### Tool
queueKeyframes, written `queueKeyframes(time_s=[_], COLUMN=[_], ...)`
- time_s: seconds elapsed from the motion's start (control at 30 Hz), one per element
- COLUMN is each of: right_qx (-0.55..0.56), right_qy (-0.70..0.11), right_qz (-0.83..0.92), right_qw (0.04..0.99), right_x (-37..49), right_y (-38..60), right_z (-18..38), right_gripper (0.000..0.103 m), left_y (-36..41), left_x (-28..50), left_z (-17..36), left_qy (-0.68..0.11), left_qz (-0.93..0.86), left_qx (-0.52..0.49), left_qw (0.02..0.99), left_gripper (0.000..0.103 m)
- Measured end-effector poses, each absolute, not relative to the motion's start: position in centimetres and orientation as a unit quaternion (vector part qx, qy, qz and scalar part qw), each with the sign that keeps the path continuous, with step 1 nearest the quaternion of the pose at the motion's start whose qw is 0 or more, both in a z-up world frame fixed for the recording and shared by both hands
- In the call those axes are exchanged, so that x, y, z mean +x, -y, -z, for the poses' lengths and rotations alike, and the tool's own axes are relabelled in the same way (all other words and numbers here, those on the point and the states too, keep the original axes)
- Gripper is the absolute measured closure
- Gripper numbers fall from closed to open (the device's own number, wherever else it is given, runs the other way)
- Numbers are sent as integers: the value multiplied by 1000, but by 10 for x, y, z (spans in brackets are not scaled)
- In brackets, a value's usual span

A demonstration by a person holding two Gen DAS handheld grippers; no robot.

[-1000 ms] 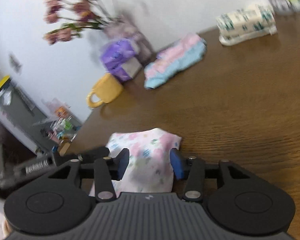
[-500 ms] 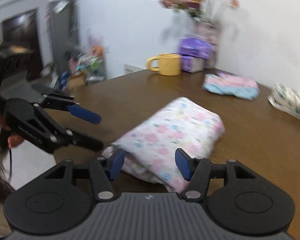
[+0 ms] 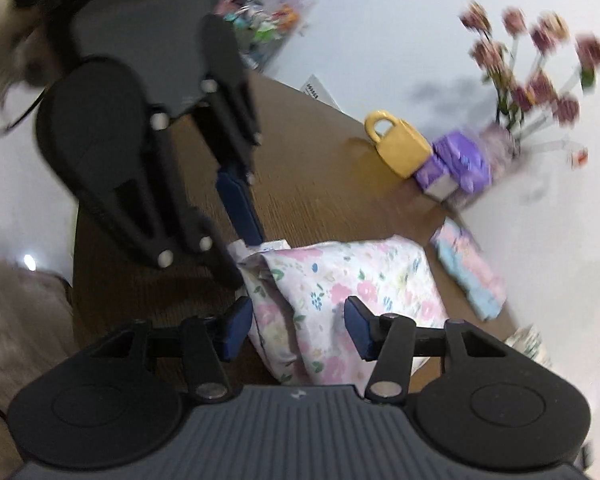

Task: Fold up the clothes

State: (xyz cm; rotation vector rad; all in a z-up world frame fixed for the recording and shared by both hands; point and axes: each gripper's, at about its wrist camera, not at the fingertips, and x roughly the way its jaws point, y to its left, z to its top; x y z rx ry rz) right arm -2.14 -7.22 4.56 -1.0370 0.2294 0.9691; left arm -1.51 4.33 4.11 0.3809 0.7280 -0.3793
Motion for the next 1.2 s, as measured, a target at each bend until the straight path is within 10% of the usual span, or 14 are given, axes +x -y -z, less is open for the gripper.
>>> queueKeyframes(time_s=[0.6,0.73,1.2], right_qx=[-525,-530,-532], right_qy=[-101,-97,-108], right_qz=[-443,-441,-439], right_qw=[719,718,716], right_x=[-45,-45,-37], right_y=[57,57,56], right_z=[-28,-29,-20], right_gripper=[100,102,100], left_y=[-43,-39,-47], left_x=[-15,-13,9], left_z=[-39,-40,-33], left_qy=[-334,-318,-319], left_qz=[212,208,219], left_qx=[230,258,252], left_qw=[889,888,887], left_gripper=[85,98,89])
